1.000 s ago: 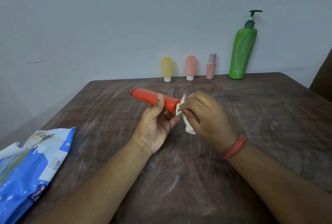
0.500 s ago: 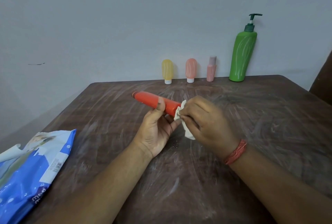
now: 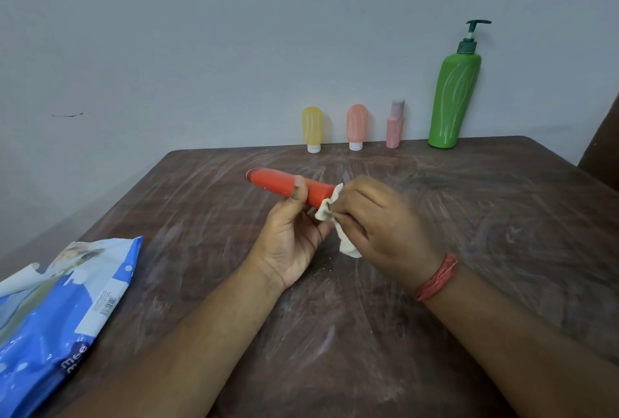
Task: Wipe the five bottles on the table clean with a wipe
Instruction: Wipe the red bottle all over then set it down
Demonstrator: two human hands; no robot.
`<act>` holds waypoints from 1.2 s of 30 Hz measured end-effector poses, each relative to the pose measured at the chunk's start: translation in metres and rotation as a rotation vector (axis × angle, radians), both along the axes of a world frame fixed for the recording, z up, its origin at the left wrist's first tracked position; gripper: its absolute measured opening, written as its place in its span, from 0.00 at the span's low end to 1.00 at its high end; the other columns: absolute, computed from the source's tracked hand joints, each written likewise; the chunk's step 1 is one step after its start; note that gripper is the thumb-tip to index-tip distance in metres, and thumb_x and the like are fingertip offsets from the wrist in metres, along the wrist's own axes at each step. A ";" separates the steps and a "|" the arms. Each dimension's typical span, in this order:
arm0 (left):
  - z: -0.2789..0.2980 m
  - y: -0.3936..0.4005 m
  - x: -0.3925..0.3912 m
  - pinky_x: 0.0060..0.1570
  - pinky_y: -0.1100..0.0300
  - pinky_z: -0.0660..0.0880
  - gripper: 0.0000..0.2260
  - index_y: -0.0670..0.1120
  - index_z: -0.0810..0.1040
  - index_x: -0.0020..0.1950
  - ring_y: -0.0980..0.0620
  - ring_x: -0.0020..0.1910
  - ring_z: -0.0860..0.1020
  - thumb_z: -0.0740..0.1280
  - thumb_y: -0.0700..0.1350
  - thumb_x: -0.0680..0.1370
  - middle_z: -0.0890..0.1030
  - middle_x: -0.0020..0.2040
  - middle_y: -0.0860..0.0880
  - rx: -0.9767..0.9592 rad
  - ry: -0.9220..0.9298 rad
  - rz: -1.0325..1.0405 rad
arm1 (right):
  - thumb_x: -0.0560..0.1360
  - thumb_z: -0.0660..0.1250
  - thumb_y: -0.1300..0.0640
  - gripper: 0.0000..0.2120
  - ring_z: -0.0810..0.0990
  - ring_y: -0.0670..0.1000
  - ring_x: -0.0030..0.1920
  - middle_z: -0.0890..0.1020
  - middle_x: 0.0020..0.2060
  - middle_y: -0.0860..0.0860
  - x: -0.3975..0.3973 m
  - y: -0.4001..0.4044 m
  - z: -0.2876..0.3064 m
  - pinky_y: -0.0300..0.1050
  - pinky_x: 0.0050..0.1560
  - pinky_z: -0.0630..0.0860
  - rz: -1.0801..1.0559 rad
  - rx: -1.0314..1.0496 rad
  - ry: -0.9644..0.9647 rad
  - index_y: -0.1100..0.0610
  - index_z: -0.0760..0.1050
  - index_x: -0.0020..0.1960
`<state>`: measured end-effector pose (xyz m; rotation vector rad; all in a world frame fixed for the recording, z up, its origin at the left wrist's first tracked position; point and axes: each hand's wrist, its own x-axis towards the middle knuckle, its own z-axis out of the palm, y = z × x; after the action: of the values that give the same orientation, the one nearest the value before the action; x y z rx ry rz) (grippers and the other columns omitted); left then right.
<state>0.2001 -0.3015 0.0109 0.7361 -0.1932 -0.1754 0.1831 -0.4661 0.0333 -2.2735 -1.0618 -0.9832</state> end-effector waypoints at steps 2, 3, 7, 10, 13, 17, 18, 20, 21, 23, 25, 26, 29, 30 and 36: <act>0.001 0.002 0.001 0.52 0.51 0.82 0.23 0.36 0.75 0.58 0.45 0.54 0.83 0.72 0.53 0.74 0.82 0.52 0.40 -0.002 0.006 0.015 | 0.76 0.69 0.65 0.01 0.78 0.51 0.44 0.79 0.44 0.52 0.002 -0.007 0.000 0.49 0.44 0.77 -0.046 0.019 0.041 0.62 0.80 0.47; 0.002 0.002 0.000 0.52 0.51 0.82 0.24 0.36 0.75 0.58 0.45 0.55 0.83 0.73 0.53 0.73 0.81 0.53 0.39 0.000 0.011 0.017 | 0.76 0.70 0.66 0.01 0.78 0.50 0.44 0.79 0.44 0.52 0.002 -0.010 0.001 0.49 0.44 0.77 -0.059 0.046 0.055 0.62 0.80 0.47; 0.004 -0.001 -0.001 0.54 0.51 0.81 0.35 0.34 0.68 0.72 0.44 0.59 0.77 0.74 0.53 0.73 0.72 0.61 0.37 0.062 0.013 0.032 | 0.76 0.70 0.66 0.02 0.77 0.47 0.46 0.79 0.45 0.52 -0.005 -0.006 0.003 0.38 0.49 0.74 -0.028 0.114 0.010 0.61 0.80 0.47; 0.002 -0.002 -0.001 0.56 0.50 0.81 0.34 0.36 0.68 0.72 0.45 0.58 0.78 0.74 0.52 0.73 0.75 0.58 0.38 0.093 0.000 0.039 | 0.77 0.69 0.66 0.03 0.75 0.44 0.46 0.78 0.45 0.51 -0.004 -0.003 0.002 0.30 0.50 0.68 -0.031 0.126 0.004 0.60 0.80 0.48; 0.001 0.002 0.000 0.58 0.46 0.80 0.29 0.39 0.69 0.70 0.42 0.61 0.80 0.72 0.51 0.74 0.78 0.58 0.38 0.119 -0.008 0.056 | 0.77 0.68 0.66 0.05 0.75 0.43 0.45 0.78 0.46 0.47 -0.001 -0.008 0.000 0.28 0.47 0.68 -0.101 0.185 0.104 0.58 0.81 0.50; 0.003 0.005 -0.001 0.60 0.45 0.79 0.36 0.36 0.65 0.75 0.40 0.63 0.79 0.72 0.54 0.74 0.79 0.61 0.37 0.095 -0.010 0.063 | 0.77 0.69 0.65 0.07 0.77 0.41 0.46 0.80 0.46 0.44 0.001 -0.009 -0.001 0.28 0.47 0.70 -0.094 0.191 0.205 0.55 0.82 0.52; 0.002 0.006 -0.001 0.59 0.45 0.80 0.36 0.36 0.66 0.75 0.40 0.63 0.80 0.71 0.55 0.75 0.80 0.61 0.37 0.096 -0.009 0.057 | 0.76 0.70 0.65 0.08 0.78 0.40 0.47 0.80 0.46 0.44 0.001 -0.008 -0.002 0.27 0.47 0.70 -0.072 0.219 0.239 0.55 0.82 0.52; 0.002 0.006 -0.001 0.58 0.45 0.80 0.35 0.37 0.68 0.74 0.41 0.62 0.80 0.70 0.57 0.75 0.81 0.61 0.37 0.105 -0.008 0.040 | 0.76 0.70 0.65 0.09 0.79 0.39 0.48 0.81 0.46 0.42 0.001 -0.005 -0.004 0.27 0.48 0.71 -0.029 0.322 0.325 0.54 0.83 0.51; 0.002 0.005 -0.001 0.59 0.45 0.79 0.34 0.38 0.68 0.74 0.40 0.63 0.80 0.69 0.58 0.76 0.81 0.62 0.36 0.115 -0.011 0.029 | 0.75 0.70 0.65 0.09 0.80 0.40 0.48 0.82 0.46 0.42 0.001 -0.003 -0.006 0.27 0.47 0.72 -0.017 0.379 0.368 0.53 0.83 0.51; 0.000 0.005 -0.001 0.61 0.43 0.79 0.33 0.39 0.68 0.75 0.38 0.65 0.79 0.67 0.59 0.77 0.79 0.66 0.36 0.149 -0.015 -0.013 | 0.75 0.70 0.65 0.10 0.81 0.43 0.47 0.82 0.45 0.41 0.003 0.000 -0.009 0.31 0.46 0.76 -0.021 0.477 0.435 0.51 0.83 0.49; -0.003 0.003 -0.001 0.62 0.40 0.77 0.31 0.41 0.68 0.75 0.37 0.67 0.77 0.65 0.59 0.78 0.77 0.69 0.35 0.184 -0.012 -0.083 | 0.75 0.71 0.64 0.10 0.82 0.44 0.44 0.82 0.43 0.43 0.007 0.001 -0.012 0.36 0.44 0.78 -0.051 0.585 0.485 0.49 0.83 0.47; -0.004 0.002 -0.001 0.62 0.40 0.77 0.30 0.41 0.69 0.75 0.37 0.67 0.77 0.64 0.59 0.79 0.76 0.69 0.35 0.190 -0.006 -0.118 | 0.75 0.71 0.63 0.10 0.82 0.45 0.44 0.82 0.42 0.43 0.010 0.001 -0.012 0.38 0.44 0.79 -0.065 0.658 0.514 0.47 0.82 0.46; -0.005 0.000 -0.002 0.51 0.46 0.81 0.24 0.43 0.80 0.67 0.40 0.55 0.83 0.65 0.58 0.78 0.82 0.61 0.36 0.200 0.030 -0.190 | 0.76 0.71 0.62 0.10 0.83 0.45 0.43 0.84 0.41 0.45 0.017 -0.004 -0.009 0.44 0.44 0.81 -0.091 0.887 0.566 0.46 0.80 0.45; -0.005 0.000 -0.003 0.47 0.49 0.82 0.24 0.43 0.81 0.65 0.41 0.50 0.83 0.66 0.58 0.77 0.83 0.58 0.37 0.210 0.039 -0.205 | 0.77 0.71 0.62 0.10 0.84 0.46 0.43 0.84 0.41 0.45 0.018 -0.007 -0.007 0.44 0.44 0.81 -0.098 0.946 0.560 0.46 0.80 0.45; -0.005 -0.003 -0.003 0.36 0.55 0.80 0.25 0.42 0.74 0.69 0.44 0.41 0.81 0.62 0.58 0.80 0.83 0.54 0.37 0.230 0.057 -0.171 | 0.77 0.69 0.64 0.09 0.84 0.43 0.41 0.85 0.40 0.45 0.016 -0.009 -0.005 0.35 0.39 0.79 0.061 1.084 0.616 0.50 0.80 0.45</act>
<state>0.1975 -0.3041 0.0061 0.9429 -0.1836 -0.3855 0.1994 -0.4754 0.0282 -1.4309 -0.2008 -0.5311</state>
